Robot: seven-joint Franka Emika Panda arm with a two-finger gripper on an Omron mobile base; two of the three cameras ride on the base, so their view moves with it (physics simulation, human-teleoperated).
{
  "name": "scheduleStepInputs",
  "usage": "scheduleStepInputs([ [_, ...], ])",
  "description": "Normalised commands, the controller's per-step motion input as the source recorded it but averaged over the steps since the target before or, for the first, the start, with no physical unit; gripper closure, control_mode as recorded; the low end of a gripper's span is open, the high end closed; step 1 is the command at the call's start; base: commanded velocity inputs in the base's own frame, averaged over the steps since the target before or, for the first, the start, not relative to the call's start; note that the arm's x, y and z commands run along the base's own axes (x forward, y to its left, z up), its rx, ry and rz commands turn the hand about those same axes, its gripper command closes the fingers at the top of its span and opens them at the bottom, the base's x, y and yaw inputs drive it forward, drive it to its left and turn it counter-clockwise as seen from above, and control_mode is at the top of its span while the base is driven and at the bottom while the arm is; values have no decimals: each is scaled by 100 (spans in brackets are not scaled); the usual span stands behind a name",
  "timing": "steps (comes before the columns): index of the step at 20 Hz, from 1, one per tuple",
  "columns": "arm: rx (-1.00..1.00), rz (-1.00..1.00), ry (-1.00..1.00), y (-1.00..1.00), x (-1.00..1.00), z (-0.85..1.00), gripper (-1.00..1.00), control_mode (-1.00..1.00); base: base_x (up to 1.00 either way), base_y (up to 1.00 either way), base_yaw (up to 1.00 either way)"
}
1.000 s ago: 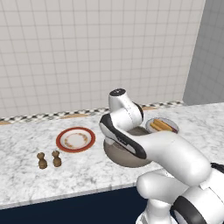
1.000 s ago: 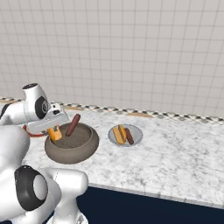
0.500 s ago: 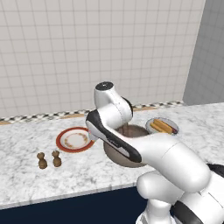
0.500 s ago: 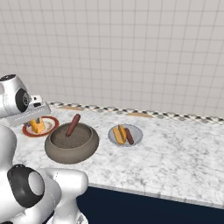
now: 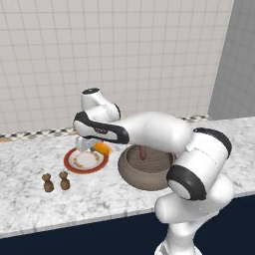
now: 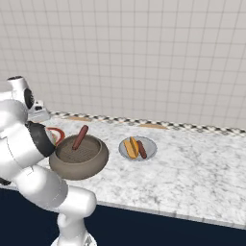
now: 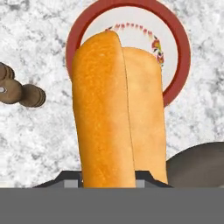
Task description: Place one bun and one sausage from the bowl on each plate.
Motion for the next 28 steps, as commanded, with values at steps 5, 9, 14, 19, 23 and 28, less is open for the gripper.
scheduleStepInputs([
  [5,-1,-3,8,49,35,-74,100,-100,0,0,0],
  [9,0,-7,0,23,18,-71,100,-100,0,0,0],
  [14,0,-8,0,11,30,-59,100,-100,0,0,0],
  [19,0,-8,0,0,10,-51,-100,-100,0,0,0],
  [23,0,-8,0,-3,19,-31,-100,-100,0,0,0],
  [28,5,-2,0,-18,42,0,-100,-100,0,0,0],
])
